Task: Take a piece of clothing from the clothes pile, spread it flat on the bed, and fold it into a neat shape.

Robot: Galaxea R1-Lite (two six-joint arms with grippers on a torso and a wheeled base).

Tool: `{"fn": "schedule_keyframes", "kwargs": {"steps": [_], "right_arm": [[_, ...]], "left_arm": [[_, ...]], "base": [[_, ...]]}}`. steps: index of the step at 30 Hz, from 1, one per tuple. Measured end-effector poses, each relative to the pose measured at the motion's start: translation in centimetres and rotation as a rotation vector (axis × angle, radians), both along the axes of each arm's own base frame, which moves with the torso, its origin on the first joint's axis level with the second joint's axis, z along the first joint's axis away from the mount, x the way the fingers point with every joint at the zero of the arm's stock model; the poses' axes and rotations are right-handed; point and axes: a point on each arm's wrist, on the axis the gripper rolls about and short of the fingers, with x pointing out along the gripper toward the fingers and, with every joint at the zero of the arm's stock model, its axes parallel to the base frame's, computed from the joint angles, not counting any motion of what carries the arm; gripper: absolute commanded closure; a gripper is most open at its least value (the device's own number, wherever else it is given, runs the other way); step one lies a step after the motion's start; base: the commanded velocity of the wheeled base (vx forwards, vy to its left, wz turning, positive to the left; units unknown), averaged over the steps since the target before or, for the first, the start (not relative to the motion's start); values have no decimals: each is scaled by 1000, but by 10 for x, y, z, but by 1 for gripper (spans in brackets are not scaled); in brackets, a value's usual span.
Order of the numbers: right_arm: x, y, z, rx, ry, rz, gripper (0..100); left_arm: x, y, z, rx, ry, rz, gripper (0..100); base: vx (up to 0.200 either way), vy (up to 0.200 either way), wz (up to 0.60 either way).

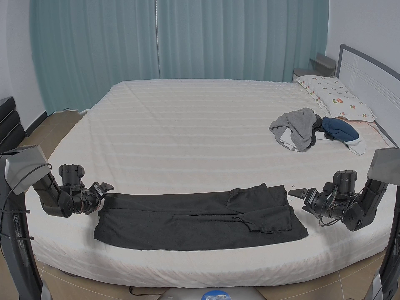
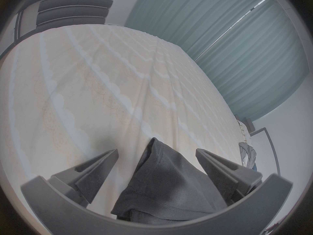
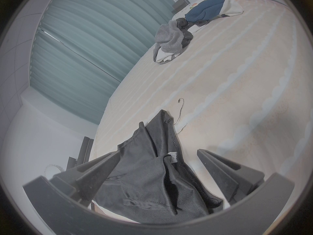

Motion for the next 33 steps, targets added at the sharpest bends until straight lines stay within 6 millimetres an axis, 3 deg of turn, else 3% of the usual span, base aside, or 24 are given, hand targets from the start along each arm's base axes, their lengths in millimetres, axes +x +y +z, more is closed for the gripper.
{"fn": "schedule_keyframes", "kwargs": {"steps": [18, 30, 31, 33], "right_arm": [[-1, 1, -1, 0, 3, 3, 0], [10, 11, 0, 53, -5, 0, 0], [12, 12, -1, 55, -7, 2, 0], [16, 15, -2, 58, -13, 6, 0]], "left_arm": [[6, 1, -3, -41, -34, 76, 100], [10, 1, -4, -52, -98, 96, 100], [10, 1, -4, -51, -96, 95, 0], [9, -1, -6, -50, -91, 91, 0]], "base": [[0, 0, 0], [0, 0, 0], [0, 0, 0], [0, 0, 0]]}}
